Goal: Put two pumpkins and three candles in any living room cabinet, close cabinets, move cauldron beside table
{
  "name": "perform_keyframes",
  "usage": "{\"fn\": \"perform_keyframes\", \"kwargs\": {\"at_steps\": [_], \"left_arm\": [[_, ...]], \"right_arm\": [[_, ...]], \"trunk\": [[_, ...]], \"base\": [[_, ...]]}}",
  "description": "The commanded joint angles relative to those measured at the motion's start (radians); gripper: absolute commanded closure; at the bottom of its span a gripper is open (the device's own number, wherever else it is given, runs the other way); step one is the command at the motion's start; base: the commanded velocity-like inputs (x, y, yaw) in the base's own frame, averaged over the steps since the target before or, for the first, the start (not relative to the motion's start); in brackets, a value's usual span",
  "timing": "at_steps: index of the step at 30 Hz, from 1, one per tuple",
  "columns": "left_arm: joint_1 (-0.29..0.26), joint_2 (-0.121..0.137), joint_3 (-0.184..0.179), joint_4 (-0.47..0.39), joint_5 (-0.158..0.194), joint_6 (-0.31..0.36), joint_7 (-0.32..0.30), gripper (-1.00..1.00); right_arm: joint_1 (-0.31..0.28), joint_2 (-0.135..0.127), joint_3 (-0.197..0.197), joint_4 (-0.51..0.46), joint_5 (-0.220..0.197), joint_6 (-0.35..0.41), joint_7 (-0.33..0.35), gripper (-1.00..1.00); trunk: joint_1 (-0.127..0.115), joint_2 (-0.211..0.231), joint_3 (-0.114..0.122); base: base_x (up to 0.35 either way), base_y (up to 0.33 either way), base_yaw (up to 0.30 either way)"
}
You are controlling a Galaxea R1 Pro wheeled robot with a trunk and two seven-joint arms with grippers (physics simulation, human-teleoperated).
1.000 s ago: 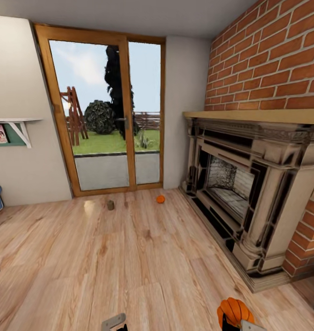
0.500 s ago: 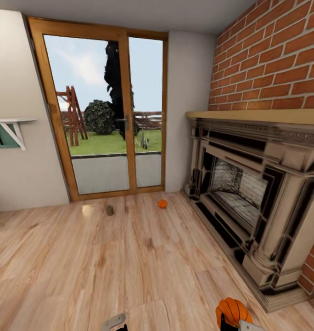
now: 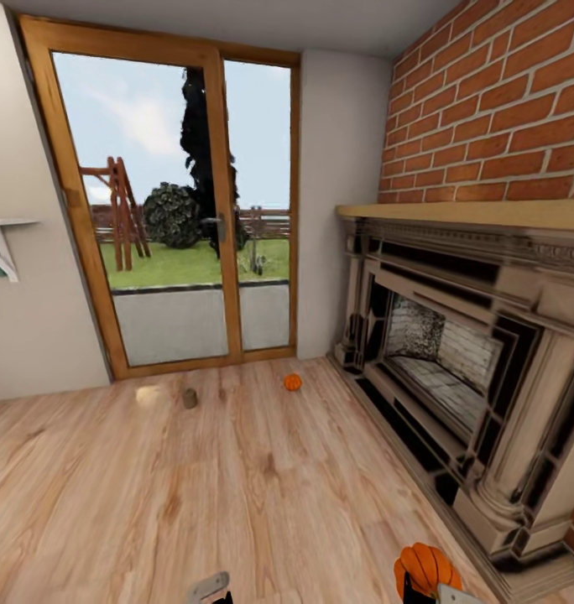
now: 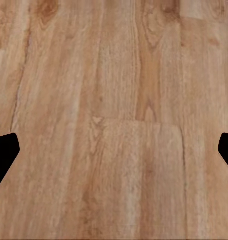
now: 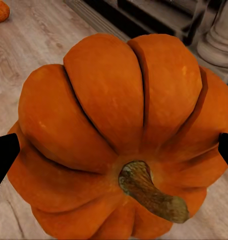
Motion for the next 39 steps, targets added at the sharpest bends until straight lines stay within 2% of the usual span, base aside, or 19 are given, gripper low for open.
{"fn": "perform_keyframes", "kwargs": {"at_steps": [1,15,34,39], "left_arm": [[-0.001,0.000,-0.008,-0.003,0.002,-0.005,0.007,-1.00],[-0.001,0.000,-0.008,-0.003,0.002,-0.005,0.007,-1.00],[-0.001,0.000,-0.008,-0.003,0.002,-0.005,0.007,-1.00],[-0.001,0.000,-0.008,-0.003,0.002,-0.005,0.007,-1.00]], "right_arm": [[-0.001,0.000,0.009,0.000,-0.004,-0.002,-0.004,1.00],[-0.001,0.001,0.011,0.001,-0.004,-0.002,-0.004,1.00],[-0.001,0.001,0.010,0.002,-0.005,-0.001,-0.005,1.00],[-0.001,0.012,0.009,0.002,-0.004,-0.002,-0.005,1.00]], "trunk": [[0.001,-0.001,0.000],[0.001,-0.001,0.003],[0.001,-0.001,0.003],[0.001,-0.001,0.003]], "base": [[0.338,0.078,-0.159],[0.338,0.103,-0.102],[0.338,0.130,-0.005],[0.338,0.131,0.000]]}}
